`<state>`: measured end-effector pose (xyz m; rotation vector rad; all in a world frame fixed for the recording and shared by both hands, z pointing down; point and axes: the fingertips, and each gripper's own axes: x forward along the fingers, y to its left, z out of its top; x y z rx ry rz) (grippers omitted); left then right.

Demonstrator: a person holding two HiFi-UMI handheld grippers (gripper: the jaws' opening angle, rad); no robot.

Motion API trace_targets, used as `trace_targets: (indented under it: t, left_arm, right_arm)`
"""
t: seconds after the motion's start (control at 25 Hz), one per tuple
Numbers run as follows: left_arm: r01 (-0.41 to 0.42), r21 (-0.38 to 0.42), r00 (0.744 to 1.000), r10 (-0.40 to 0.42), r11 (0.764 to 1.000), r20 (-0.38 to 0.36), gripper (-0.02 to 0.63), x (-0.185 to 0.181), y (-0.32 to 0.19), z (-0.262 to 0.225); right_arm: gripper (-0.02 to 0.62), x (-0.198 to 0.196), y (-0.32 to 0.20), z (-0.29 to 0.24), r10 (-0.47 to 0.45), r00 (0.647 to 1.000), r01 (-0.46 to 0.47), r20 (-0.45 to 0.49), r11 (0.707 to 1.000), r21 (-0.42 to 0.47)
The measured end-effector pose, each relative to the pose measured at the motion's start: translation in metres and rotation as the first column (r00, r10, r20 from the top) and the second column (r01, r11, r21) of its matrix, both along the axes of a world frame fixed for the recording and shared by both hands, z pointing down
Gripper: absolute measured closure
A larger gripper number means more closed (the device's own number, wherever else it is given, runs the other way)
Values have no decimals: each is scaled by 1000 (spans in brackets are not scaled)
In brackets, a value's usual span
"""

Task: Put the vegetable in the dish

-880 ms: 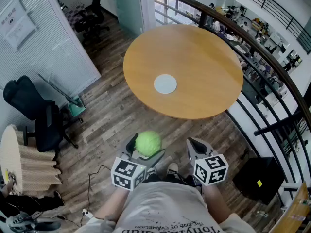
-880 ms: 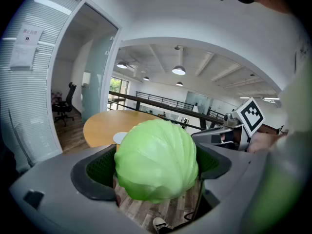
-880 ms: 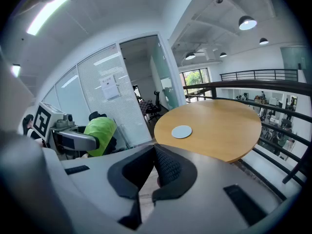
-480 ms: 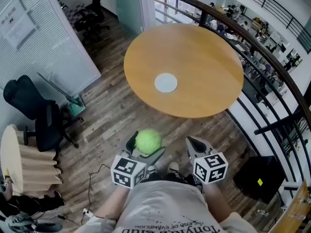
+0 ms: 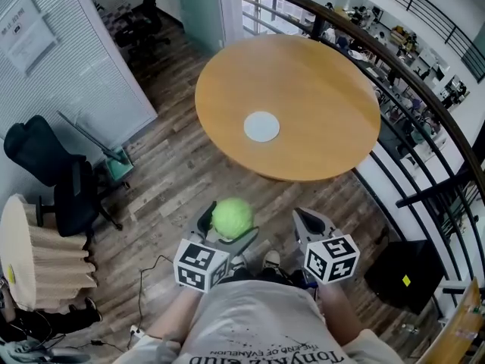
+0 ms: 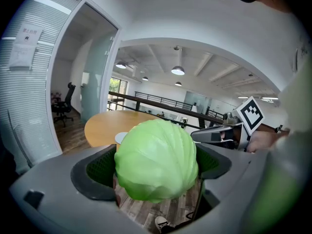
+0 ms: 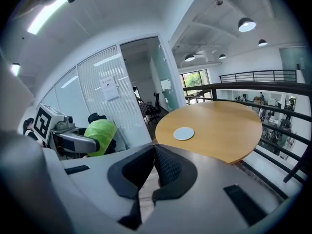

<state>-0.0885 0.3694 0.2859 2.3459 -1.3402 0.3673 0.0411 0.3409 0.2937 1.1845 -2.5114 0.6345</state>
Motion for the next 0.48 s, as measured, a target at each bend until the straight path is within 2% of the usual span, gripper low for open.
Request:
trace_targets:
  t: [0.48]
  left_arm:
    - [-65, 31, 998, 66, 997, -18, 117, -33, 14, -2]
  right_arm:
    - [571, -22, 10, -10, 103, 995, -103, 5, 994, 29]
